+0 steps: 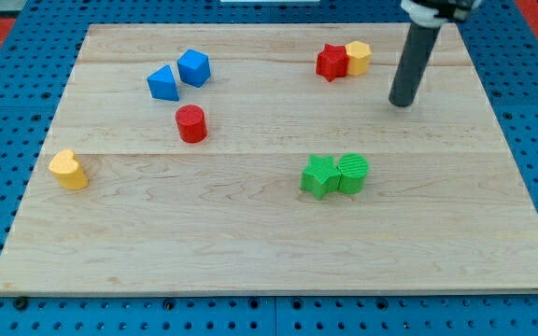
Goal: Push the red blocks toward the center of the board
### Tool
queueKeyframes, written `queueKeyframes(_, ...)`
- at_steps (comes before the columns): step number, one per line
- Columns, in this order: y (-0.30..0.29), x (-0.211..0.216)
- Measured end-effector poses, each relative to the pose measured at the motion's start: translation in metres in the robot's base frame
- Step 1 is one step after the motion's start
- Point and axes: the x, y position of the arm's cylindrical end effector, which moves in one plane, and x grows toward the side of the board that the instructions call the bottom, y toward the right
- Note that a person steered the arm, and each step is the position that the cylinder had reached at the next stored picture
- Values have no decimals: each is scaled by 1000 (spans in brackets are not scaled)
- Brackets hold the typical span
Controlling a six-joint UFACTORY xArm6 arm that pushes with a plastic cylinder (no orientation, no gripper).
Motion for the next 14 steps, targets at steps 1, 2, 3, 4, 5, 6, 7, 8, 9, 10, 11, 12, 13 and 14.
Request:
queueKeyframes(1, -12, -48)
queueKeyframes(2, -30, -93)
queueKeyframes(3, -86, -109)
queueKeyframes(4, -125, -78)
queueKeyframes(5, -96, -43)
queueKeyframes(6, -141, -22)
queueKeyframes(7, -212, -15)
queueKeyframes(8, -226, -4)
queueKeyframes(9, -194, -5)
queueKeyframes(10, -167, 11)
queueKeyframes(11, -218, 26)
queueKeyframes(12, -238, 28)
queueKeyframes(13, -226, 33)
queueKeyframes(14, -294, 26)
